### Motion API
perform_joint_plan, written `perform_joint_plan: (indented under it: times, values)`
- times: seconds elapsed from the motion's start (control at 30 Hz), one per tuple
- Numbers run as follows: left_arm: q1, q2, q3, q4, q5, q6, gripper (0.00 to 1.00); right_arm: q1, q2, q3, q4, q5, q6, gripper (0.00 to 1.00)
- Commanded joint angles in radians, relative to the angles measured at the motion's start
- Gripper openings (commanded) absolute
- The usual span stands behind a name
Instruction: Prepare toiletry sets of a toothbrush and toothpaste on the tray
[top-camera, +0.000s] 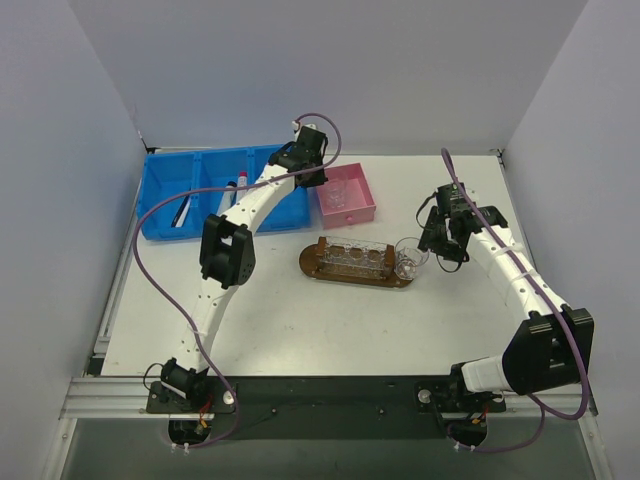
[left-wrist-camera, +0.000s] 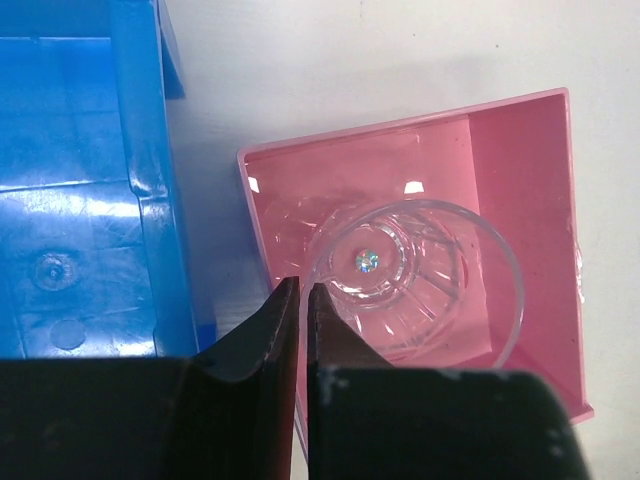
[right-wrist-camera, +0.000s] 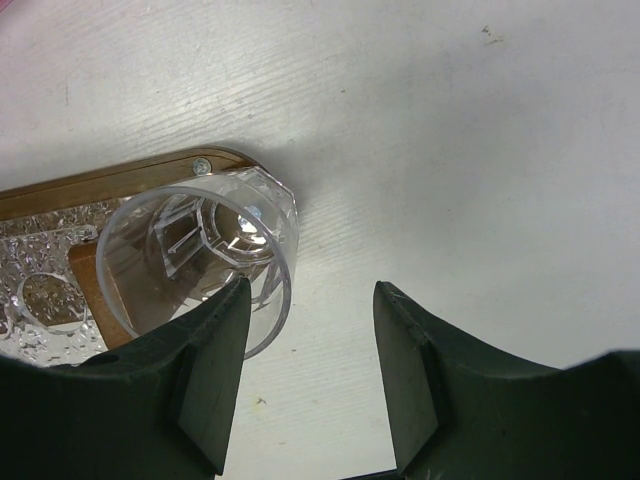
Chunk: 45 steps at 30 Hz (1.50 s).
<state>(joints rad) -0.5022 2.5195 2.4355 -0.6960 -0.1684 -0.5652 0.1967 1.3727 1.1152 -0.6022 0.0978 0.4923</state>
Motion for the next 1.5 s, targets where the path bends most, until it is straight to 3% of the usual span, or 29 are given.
perform_joint_plan:
  times: [0.0, 0.57, 0.8, 0.93, 1.17, 1.3, 1.47]
  values:
    - [0.004, -0.03, 0.034, 0.03, 0.021, -0.002, 0.0, -0.006, 0.009, 0.04, -0.025, 0.016, -0.009, 0.47]
    - [-0.018, -0.263, -0.041, 0.197, 0.02, 0.039, 0.0, -0.006, -0.026, 0.049, -0.031, 0.028, -0.009, 0.53]
    - [-0.059, -0.54, -0.297, 0.17, 0.035, 0.119, 0.0, -0.006, -0.07, 0.009, -0.033, 0.022, -0.003, 0.53]
    - [-0.09, -0.706, -0.592, 0.122, 0.014, 0.157, 0.0, -0.006, -0.093, -0.021, -0.033, 0.01, 0.009, 0.52]
    - [-0.096, -0.965, -0.996, 0.108, 0.007, 0.085, 0.0, -0.002, -0.11, -0.06, -0.03, -0.007, 0.017, 0.5]
    - [-0.095, -1.053, -1.09, 0.112, -0.013, 0.059, 0.0, 0.0, -0.11, -0.071, -0.021, -0.013, 0.018, 0.49]
    - [-0.09, -1.048, -1.098, 0.079, -0.048, 0.051, 0.0, 0.0, -0.107, -0.064, -0.011, -0.024, 0.022, 0.49]
